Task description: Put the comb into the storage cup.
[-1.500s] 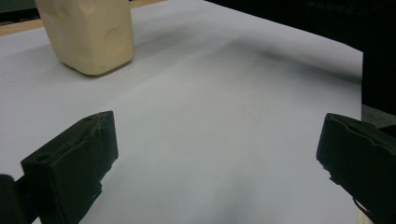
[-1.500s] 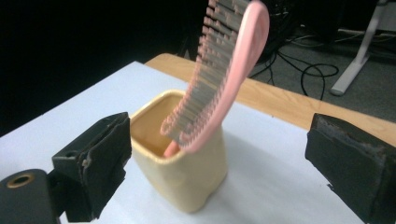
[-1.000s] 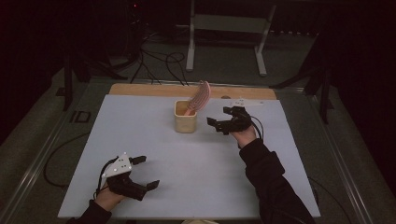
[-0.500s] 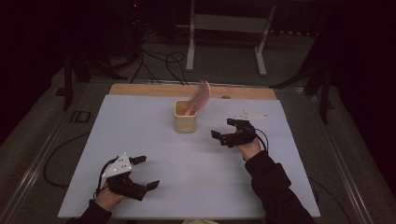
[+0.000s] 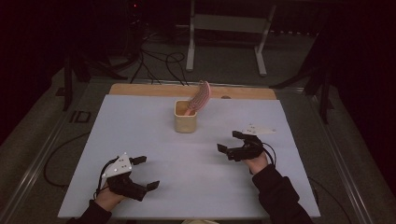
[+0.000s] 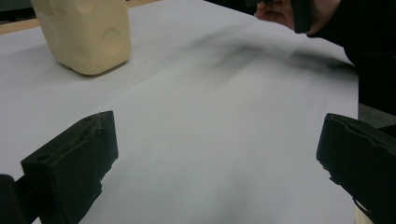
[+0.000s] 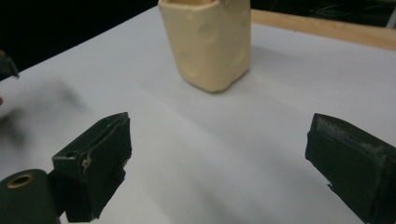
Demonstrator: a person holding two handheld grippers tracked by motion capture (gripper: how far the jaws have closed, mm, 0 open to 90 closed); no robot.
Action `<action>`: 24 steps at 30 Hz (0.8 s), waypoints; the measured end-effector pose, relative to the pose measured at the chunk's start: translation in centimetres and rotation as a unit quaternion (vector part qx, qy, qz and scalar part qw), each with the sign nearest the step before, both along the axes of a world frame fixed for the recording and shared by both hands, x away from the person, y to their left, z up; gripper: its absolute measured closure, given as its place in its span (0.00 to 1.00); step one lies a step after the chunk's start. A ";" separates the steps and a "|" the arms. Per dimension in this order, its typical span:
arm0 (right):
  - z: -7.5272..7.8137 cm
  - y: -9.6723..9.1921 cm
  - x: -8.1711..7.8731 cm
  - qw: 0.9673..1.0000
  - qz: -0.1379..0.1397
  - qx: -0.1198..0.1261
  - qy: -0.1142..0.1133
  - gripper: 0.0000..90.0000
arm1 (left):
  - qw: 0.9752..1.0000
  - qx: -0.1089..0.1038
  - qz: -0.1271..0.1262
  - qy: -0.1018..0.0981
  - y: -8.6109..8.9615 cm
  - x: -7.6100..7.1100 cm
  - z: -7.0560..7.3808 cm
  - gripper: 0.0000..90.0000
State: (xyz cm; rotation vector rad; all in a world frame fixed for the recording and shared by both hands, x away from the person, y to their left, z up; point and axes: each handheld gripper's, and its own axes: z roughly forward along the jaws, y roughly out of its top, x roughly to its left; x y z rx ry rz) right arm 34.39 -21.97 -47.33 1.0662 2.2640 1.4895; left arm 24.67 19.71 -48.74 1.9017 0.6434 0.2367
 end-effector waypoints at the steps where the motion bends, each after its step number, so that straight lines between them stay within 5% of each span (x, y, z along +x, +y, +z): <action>1: -0.1 -0.1 -0.3 1.000 -0.001 -0.004 0.000 0.08 | 1.000 0.001 0.001 -0.001 0.0 0.0 0.0 0.00; 24: -2.1 -4.6 -6.2 1.000 -0.020 -0.018 -0.005 0.08 | 1.000 0.000 -0.001 0.000 0.0 -0.1 0.0 0.00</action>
